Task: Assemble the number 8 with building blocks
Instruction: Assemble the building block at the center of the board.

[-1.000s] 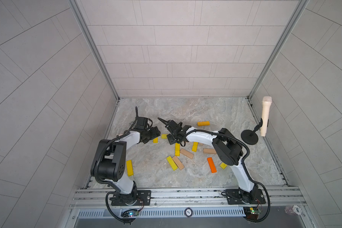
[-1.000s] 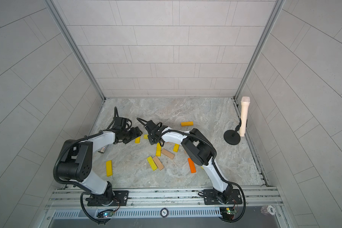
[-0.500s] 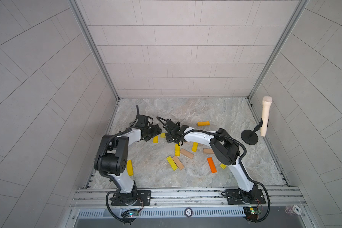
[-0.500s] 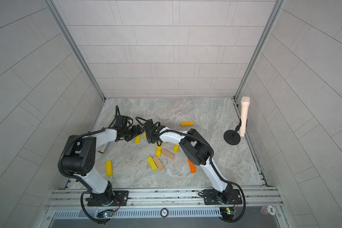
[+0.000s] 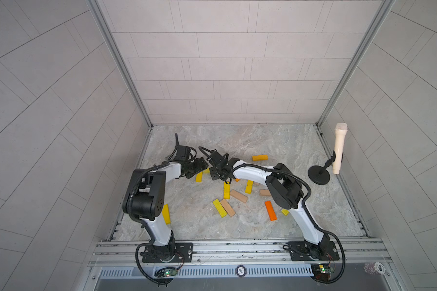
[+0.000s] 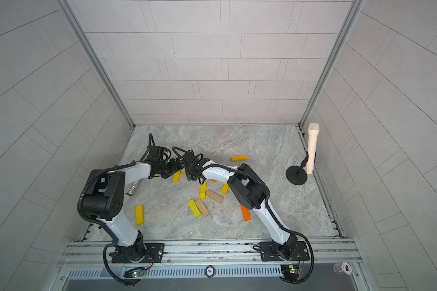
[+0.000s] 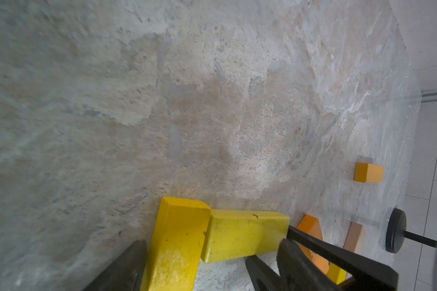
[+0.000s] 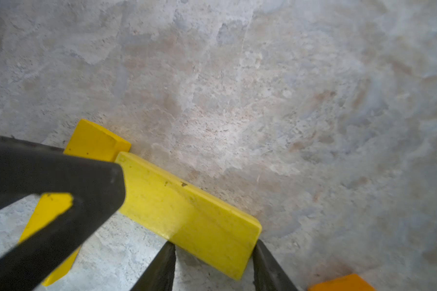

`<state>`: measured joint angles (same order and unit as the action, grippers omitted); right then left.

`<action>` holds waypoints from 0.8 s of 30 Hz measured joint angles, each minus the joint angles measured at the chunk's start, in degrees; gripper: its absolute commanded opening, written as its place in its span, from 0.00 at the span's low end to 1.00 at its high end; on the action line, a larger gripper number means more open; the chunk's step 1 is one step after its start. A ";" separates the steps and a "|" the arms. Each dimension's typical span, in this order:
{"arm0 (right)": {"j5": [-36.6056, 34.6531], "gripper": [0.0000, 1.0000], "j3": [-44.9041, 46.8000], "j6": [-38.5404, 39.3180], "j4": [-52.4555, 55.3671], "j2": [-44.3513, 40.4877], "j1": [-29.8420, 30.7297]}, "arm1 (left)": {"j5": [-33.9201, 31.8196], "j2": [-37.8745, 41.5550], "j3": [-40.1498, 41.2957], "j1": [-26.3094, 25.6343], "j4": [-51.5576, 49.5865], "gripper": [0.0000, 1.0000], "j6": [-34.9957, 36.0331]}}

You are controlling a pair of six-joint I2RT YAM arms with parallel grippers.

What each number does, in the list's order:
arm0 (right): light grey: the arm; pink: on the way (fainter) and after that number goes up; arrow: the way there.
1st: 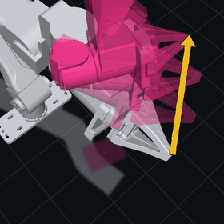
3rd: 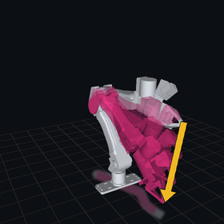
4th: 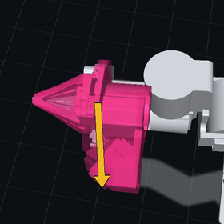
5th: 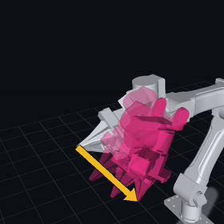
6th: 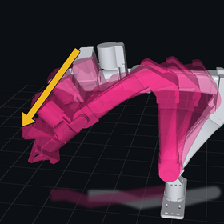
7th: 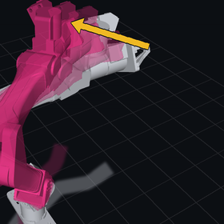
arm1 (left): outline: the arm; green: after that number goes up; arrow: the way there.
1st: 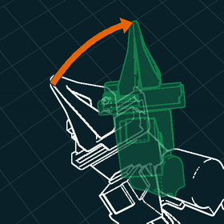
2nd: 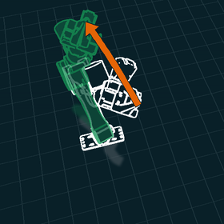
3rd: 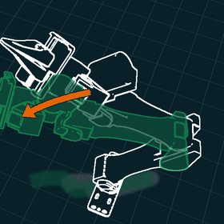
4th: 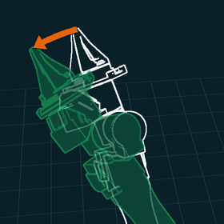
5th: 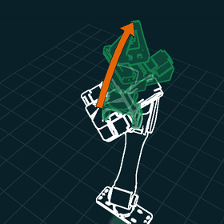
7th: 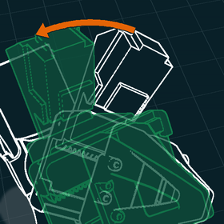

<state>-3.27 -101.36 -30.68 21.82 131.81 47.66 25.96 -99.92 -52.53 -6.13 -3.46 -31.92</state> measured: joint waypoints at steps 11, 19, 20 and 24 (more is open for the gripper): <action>0.46 0.54 -0.11 0.00 0.37 0.00 -0.15 | -0.02 -0.07 -0.28 0.00 0.13 0.86 -0.66; 1.68 0.57 -0.11 -0.28 -0.52 0.09 -0.17 | 0.02 -0.07 -0.33 0.00 0.24 0.86 -1.33; 1.68 0.56 -0.13 -0.35 -0.68 0.13 -0.17 | 0.02 -0.07 -0.37 0.00 0.24 0.86 -1.49; 1.49 0.55 -0.37 -0.98 -1.03 0.42 -0.17 | 0.17 -0.07 -0.48 0.00 0.26 0.86 -1.70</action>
<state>-1.78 -101.73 -31.66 20.80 132.22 47.48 26.13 -99.98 -53.01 -6.13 -3.20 -33.63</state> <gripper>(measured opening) 0.552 0.857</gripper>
